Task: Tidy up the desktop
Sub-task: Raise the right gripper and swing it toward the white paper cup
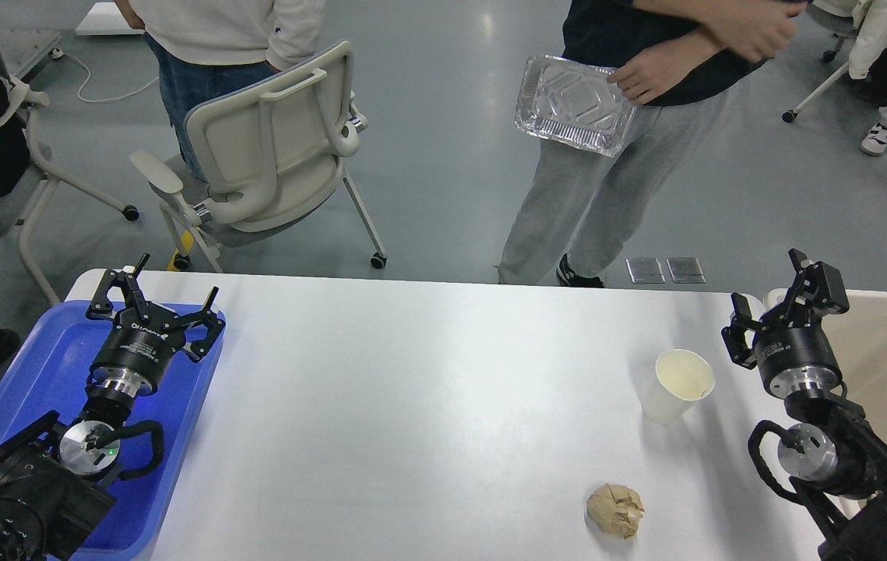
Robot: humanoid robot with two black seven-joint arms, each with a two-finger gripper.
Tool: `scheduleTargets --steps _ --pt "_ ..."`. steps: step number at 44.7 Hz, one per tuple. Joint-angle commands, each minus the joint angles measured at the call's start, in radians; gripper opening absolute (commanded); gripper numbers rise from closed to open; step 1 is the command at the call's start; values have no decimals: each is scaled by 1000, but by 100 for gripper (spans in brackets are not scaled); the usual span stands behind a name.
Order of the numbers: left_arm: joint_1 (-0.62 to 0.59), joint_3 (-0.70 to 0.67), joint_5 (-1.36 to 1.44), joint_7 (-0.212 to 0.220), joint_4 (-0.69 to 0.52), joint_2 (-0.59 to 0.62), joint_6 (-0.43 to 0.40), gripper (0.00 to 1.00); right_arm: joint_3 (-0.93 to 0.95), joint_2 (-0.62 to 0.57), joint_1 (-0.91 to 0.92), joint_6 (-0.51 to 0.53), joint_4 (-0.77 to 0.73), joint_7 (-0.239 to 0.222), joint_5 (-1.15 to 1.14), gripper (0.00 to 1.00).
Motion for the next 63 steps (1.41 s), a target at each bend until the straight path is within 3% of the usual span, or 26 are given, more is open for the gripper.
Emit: scheduleTargets --steps 1,14,17,20,25,28,35,47,54,59,63 --pt "-1 0 3 3 0 0 0 100 -3 0 1 0 -6 1 3 100" --pt "-1 0 1 -2 0 0 0 100 -13 -3 12 1 2 -2 5 100" --pt "1 0 1 -2 0 0 0 100 -55 -10 30 1 28 -25 6 100" --pt "1 0 1 -2 0 0 0 100 -104 -50 83 -8 66 -118 9 100" --pt "1 0 1 -2 0 0 0 100 -176 -127 155 4 111 -380 2 100" --pt "1 0 1 -2 0 0 0 100 -229 -167 204 32 140 -447 -5 100" --pt "-1 0 1 -2 0 0 0 100 -444 -308 322 121 207 -442 -104 100" --pt "1 0 1 -2 0 0 0 100 -798 -452 492 137 313 -427 -622 100" --pt "-1 0 3 -2 0 -2 0 100 -1215 -489 690 253 339 -359 -949 100" --pt "-1 0 3 -2 0 -2 0 100 -1377 -487 784 253 325 -312 -989 100" --pt "-1 0 3 -2 0 -2 0 100 -1424 -475 802 253 301 -310 -1034 100"
